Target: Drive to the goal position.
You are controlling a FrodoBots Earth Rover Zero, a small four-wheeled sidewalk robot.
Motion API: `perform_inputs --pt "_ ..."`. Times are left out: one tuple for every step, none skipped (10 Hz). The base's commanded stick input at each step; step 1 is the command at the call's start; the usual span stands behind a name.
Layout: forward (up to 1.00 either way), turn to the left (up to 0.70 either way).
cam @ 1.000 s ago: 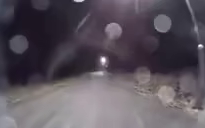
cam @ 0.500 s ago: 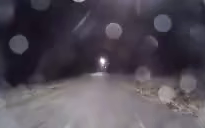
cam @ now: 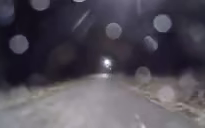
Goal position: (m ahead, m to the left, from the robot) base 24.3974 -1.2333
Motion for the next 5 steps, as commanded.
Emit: perform_inputs --pt "0.70 0.04" --pt "0.70 0.06" --pt "0.70 0.15" --pt "0.70 0.11" --pt "0.70 0.08"
